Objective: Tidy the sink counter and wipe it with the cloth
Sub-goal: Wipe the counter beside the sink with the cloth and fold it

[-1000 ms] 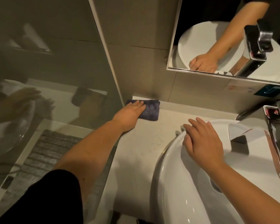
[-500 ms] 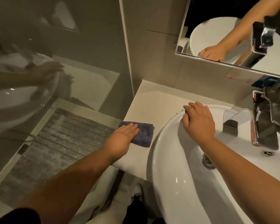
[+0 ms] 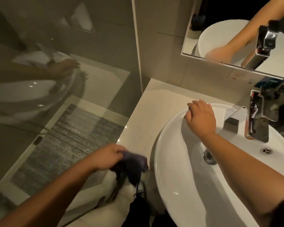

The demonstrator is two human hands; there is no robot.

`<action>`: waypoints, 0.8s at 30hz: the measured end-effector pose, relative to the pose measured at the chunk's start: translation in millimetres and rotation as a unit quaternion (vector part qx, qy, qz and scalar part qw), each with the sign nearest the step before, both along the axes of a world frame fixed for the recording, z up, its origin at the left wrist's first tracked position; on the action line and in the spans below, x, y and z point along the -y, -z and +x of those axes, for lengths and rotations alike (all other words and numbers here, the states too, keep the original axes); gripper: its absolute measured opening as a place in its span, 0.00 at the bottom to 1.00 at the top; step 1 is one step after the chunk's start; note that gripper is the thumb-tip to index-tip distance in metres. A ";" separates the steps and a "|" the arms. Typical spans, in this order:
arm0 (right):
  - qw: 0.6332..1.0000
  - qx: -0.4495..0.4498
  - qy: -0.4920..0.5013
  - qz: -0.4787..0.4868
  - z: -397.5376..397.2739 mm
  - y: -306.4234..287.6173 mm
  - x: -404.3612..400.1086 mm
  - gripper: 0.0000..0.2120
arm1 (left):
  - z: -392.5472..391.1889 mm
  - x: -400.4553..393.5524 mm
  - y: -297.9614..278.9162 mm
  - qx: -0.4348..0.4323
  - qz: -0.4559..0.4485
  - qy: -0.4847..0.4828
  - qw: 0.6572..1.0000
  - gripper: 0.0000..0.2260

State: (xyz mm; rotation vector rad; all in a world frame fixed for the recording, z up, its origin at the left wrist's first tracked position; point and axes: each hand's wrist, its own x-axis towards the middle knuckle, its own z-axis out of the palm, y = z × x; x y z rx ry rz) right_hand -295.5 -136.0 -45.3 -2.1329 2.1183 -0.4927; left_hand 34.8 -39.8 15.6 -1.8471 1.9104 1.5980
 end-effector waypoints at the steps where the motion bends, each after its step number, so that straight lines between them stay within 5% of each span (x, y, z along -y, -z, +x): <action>1: 1.000 0.000 0.003 0.001 0.5 0.2 0.3 0.17 | -2.1 19.3 -7.0 -0.041 0.005 -0.062 0.997 0.09; 4: 1.000 -0.009 0.002 -0.007 1.3 3.1 0.6 0.16 | -24.1 90.3 -12.5 -0.079 -0.097 -0.164 0.979 0.10; 8: 0.999 -0.028 0.015 -0.015 1.7 8.5 3.4 0.15 | -84.0 185.0 0.9 -0.059 -0.276 -0.154 0.947 0.22; 14: 0.998 -0.043 0.037 -0.021 0.3 19.2 7.4 0.17 | -154.1 251.5 78.4 0.037 -0.384 0.085 0.919 0.28; 17: 0.997 -0.040 0.050 -0.041 2.3 23.7 7.8 0.17 | -167.0 259.0 120.7 0.124 -0.408 0.284 0.859 0.30; 24: 0.996 -0.031 0.060 -0.057 7.6 20.8 8.7 0.15 | -164.1 268.3 126.6 0.103 -0.434 0.358 0.820 0.27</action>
